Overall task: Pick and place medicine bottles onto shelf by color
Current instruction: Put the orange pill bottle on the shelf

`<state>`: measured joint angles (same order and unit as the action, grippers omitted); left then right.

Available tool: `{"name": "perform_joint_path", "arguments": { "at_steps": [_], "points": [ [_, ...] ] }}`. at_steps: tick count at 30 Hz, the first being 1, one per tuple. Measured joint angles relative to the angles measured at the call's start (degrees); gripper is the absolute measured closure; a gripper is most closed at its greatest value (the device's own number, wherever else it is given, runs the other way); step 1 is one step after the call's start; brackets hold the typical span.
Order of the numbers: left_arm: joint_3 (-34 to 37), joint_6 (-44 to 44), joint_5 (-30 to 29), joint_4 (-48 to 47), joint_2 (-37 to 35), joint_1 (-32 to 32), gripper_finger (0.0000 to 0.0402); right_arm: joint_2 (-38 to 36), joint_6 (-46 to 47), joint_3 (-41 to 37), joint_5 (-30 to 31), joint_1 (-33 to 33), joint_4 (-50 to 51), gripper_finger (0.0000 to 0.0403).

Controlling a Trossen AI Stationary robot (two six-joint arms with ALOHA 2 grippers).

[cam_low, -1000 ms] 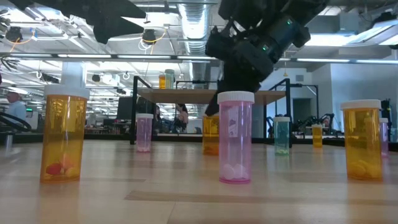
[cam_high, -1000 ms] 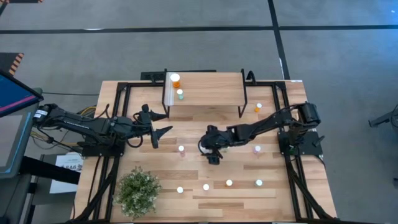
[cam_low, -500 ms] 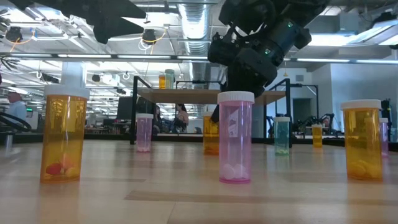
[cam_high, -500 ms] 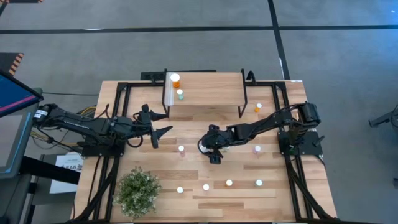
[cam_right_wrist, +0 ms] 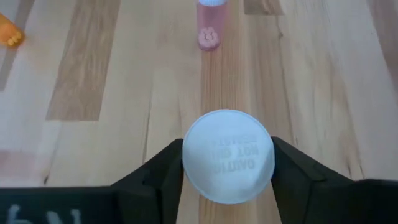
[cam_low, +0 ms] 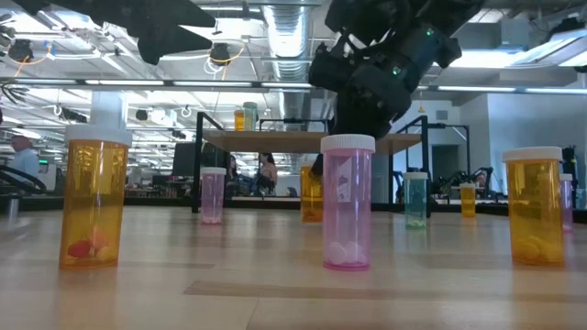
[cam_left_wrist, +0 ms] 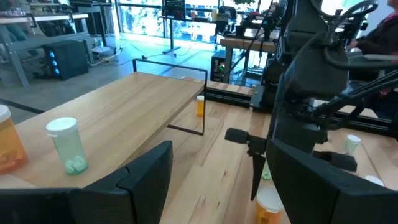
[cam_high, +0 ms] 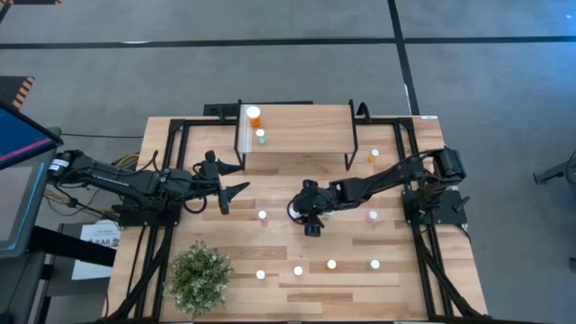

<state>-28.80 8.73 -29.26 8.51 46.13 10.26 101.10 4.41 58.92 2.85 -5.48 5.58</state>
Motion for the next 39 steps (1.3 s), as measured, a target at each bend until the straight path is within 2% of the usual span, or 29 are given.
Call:
{"name": "perform_joint_path", "arguments": {
  "at_steps": [5, 12, 18, 24, 31, 39],
  "points": [
    [0.0, 0.0, 0.0, 0.0, 0.0, 0.0, 0.0155, -3.8, -1.3, 0.0, 0.0, 0.2, 1.2, 0.0175],
    [0.0, 0.1, 0.0, 0.0, 0.0, 0.0, 0.0155, -11.6, -3.6, 0.0, 0.5, 3.8, 3.2, 0.0188],
    [0.0, 0.4, 0.0, 0.0, 0.0, 0.0, 0.0155, -19.2, -6.4, 0.0, 2.0, 11.2, 5.0, 0.0183],
    [0.0, 0.6, 0.0, 0.2, 0.0, 0.0, 0.0155, -24.8, -8.3, 0.3, 2.0, 22.3, 5.6, 0.0182],
    [0.0, 0.8, 0.2, 0.4, 0.0, 0.0, 0.0155, -23.6, -10.9, 6.5, 1.6, 34.8, 15.4, 0.0182],
    [0.0, 0.8, 0.4, 0.4, 0.0, 0.0, 0.0155, -18.3, -12.1, 11.8, -1.4, 42.1, 22.1, 0.0182]
  ]
}}
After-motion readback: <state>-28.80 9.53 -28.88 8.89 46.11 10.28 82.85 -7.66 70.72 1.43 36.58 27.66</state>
